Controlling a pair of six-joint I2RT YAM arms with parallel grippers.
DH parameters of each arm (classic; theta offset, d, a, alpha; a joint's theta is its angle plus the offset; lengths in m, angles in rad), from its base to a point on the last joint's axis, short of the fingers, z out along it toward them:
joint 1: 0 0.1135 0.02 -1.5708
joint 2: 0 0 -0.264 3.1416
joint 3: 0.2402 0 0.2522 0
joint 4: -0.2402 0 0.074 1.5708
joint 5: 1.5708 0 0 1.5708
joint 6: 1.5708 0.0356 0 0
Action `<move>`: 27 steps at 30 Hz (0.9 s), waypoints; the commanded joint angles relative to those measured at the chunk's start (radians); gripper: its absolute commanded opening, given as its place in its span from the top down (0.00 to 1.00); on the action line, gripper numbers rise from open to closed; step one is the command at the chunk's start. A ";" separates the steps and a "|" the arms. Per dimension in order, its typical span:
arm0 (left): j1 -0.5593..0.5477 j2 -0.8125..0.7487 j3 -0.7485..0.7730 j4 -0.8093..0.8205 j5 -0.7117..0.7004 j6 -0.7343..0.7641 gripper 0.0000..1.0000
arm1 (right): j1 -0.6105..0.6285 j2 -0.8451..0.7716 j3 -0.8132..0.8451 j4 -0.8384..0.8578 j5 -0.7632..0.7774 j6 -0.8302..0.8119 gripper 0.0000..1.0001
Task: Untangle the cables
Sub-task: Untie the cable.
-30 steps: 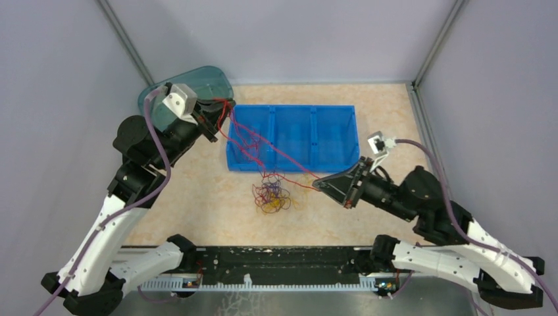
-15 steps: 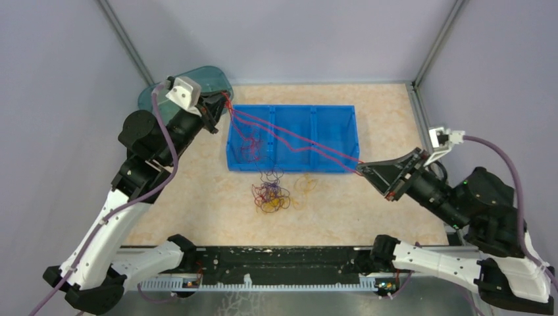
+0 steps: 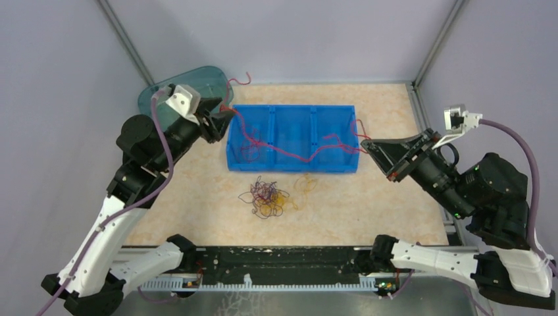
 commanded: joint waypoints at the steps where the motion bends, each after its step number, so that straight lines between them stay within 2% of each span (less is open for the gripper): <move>1: 0.003 -0.024 -0.057 -0.113 0.272 -0.109 0.32 | 0.007 0.076 0.075 0.258 -0.058 -0.096 1.00; 4: 0.003 -0.031 -0.082 -0.154 0.424 -0.150 0.07 | 0.007 0.166 0.153 0.301 -0.112 -0.127 1.00; 6: 0.003 -0.028 -0.080 -0.187 0.469 -0.141 0.00 | 0.007 0.224 0.222 0.307 -0.142 -0.142 1.00; 10: 0.004 -0.004 -0.039 -0.271 0.523 -0.087 0.00 | 0.007 0.307 0.299 0.314 -0.176 -0.166 1.00; 13: 0.004 0.005 -0.032 -0.295 0.560 -0.079 0.04 | 0.007 0.338 0.321 0.329 -0.182 -0.180 1.00; 22: 0.004 -0.013 -0.085 -0.252 0.750 -0.061 0.03 | 0.007 0.389 0.368 0.367 -0.208 -0.194 1.00; 27: 0.003 -0.016 -0.115 -0.166 0.802 -0.078 0.01 | 0.007 0.400 0.367 0.392 -0.232 -0.182 1.00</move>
